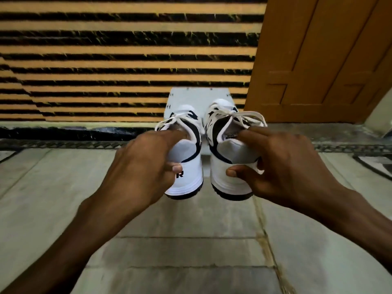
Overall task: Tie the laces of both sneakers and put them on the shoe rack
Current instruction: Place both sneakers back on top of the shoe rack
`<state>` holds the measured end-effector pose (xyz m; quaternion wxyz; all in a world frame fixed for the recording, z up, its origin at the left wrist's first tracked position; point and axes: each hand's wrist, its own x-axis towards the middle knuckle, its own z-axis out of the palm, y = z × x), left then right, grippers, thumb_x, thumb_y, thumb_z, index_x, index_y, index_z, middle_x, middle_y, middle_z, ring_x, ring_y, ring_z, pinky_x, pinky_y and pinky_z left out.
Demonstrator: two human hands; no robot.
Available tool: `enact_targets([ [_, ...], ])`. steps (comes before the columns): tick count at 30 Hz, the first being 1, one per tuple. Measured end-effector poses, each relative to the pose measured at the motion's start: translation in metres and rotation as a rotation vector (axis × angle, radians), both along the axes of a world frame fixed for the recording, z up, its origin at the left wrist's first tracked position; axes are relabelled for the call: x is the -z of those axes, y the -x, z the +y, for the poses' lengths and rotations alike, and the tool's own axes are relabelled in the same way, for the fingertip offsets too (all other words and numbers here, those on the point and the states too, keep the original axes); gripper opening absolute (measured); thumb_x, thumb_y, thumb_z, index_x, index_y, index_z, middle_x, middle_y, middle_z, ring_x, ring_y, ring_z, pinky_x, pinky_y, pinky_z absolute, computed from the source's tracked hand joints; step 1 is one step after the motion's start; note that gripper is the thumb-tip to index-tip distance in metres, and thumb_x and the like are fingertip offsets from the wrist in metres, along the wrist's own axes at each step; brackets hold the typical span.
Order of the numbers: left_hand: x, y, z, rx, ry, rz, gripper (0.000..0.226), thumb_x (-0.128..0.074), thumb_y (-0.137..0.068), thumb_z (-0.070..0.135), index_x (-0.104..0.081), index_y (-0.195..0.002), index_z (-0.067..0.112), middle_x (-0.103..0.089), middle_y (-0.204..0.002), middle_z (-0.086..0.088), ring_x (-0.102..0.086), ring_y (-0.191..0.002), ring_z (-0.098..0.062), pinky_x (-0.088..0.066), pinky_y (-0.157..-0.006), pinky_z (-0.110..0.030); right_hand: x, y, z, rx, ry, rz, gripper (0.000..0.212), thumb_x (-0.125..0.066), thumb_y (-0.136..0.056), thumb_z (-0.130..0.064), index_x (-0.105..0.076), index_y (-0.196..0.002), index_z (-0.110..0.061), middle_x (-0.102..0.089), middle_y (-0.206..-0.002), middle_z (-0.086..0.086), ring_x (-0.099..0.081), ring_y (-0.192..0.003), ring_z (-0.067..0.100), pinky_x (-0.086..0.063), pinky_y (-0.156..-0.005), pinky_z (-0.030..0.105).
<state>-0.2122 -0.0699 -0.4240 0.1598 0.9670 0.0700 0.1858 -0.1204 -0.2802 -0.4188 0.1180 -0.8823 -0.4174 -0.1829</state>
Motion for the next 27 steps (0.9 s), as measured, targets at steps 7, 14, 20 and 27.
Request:
enact_targets([
  [7,-0.027,-0.081,0.013,-0.037,-0.146,-0.187,0.04,-0.067,-0.075,0.014,-0.057,-0.11,0.03,-0.069,-0.102,-0.001,-0.062,-0.097,-0.031,-0.034,-0.066,-0.029,-0.026,-0.055,0.037,0.061,-0.061,-0.098,0.049,-0.067,-0.08,-0.051,-0.057,-0.12,-0.025,-0.064,-0.119,-0.005,-0.066,-0.088,0.025,-0.043,-0.065,0.032],
  [14,-0.025,-0.18,0.046,0.001,-0.14,-0.224,0.036,-0.067,-0.077,0.009,-0.059,-0.111,0.021,-0.069,-0.105,-0.008,-0.064,-0.097,-0.032,-0.038,-0.069,-0.028,-0.012,-0.153,0.073,0.098,-0.096,-0.08,0.056,-0.067,-0.083,-0.046,-0.049,-0.129,-0.022,-0.06,-0.128,-0.001,-0.064,-0.099,0.03,-0.044,-0.069,0.033],
  [20,-0.019,-0.243,0.068,0.019,-0.08,-0.155,0.043,-0.066,-0.076,0.006,-0.063,-0.117,0.018,-0.07,-0.112,-0.01,-0.064,-0.102,-0.031,-0.045,-0.074,-0.029,-0.003,-0.224,0.099,0.125,-0.068,-0.009,0.058,-0.063,-0.085,-0.049,-0.048,-0.133,-0.021,-0.058,-0.13,0.003,-0.063,-0.105,0.031,-0.048,-0.08,0.038],
  [27,-0.005,-0.273,0.081,-0.033,-0.076,-0.093,0.04,-0.066,-0.076,0.004,-0.064,-0.114,0.015,-0.069,-0.108,-0.01,-0.064,-0.099,-0.032,-0.055,-0.077,-0.037,0.007,-0.263,0.115,0.127,-0.039,0.053,0.059,-0.065,-0.085,-0.044,-0.046,-0.136,-0.02,-0.055,-0.134,0.004,-0.059,-0.111,0.03,-0.047,-0.085,0.039],
])
